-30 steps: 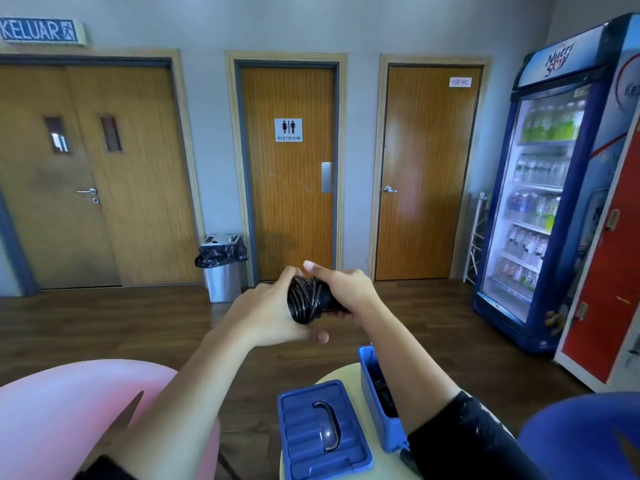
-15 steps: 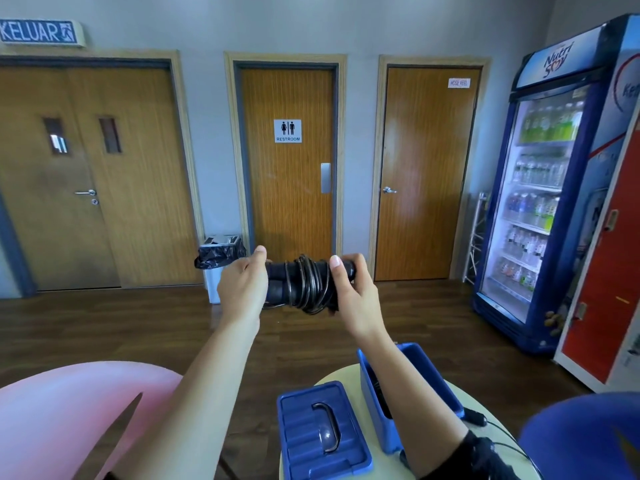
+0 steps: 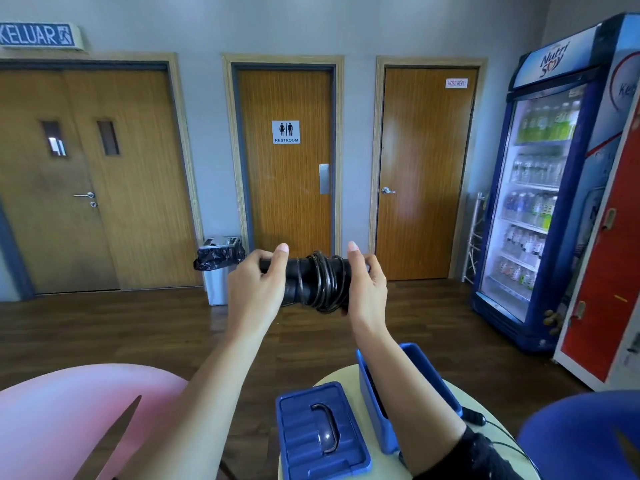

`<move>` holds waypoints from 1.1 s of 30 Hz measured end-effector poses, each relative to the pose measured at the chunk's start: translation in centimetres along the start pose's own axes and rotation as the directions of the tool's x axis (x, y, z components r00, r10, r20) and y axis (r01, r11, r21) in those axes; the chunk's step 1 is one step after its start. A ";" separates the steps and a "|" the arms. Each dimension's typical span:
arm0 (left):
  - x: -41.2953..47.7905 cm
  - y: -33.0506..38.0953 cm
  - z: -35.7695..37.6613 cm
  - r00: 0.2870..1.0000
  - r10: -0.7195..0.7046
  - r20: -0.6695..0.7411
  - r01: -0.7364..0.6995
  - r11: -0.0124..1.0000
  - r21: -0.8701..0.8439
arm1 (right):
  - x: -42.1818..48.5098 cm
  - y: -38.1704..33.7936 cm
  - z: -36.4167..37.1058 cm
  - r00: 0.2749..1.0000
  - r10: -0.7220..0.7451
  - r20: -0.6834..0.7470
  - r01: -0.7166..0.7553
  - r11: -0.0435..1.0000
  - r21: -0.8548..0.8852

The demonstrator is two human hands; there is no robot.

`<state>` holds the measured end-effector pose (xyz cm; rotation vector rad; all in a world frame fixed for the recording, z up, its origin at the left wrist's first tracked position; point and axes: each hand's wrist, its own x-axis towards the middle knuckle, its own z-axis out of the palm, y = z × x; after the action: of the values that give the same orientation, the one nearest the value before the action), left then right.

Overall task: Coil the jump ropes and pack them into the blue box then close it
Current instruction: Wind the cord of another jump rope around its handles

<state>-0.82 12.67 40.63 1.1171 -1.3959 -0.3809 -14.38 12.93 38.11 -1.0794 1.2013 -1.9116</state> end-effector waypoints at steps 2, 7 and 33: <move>0.0 0.2 0.2 0.996 0.082 -0.031 -0.080 0.996 0.046 | 0.1 0.2 0.0 1.000 -0.017 0.009 0.017 1.000 -0.005; 0.2 -0.5 0.8 0.948 0.300 -0.108 -0.294 0.953 0.069 | 0.7 0.3 -0.8 0.997 0.050 0.055 -0.049 0.998 -0.029; -9.8 -8.1 25.0 0.701 -0.710 -0.068 0.616 0.651 -0.443 | 8.9 12.7 -15.0 0.831 0.482 0.278 -0.516 0.854 0.063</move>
<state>-22.24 6.79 23.58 1.2629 -0.5932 -0.9870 -30.68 6.68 25.51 -0.8025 1.0608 -1.3793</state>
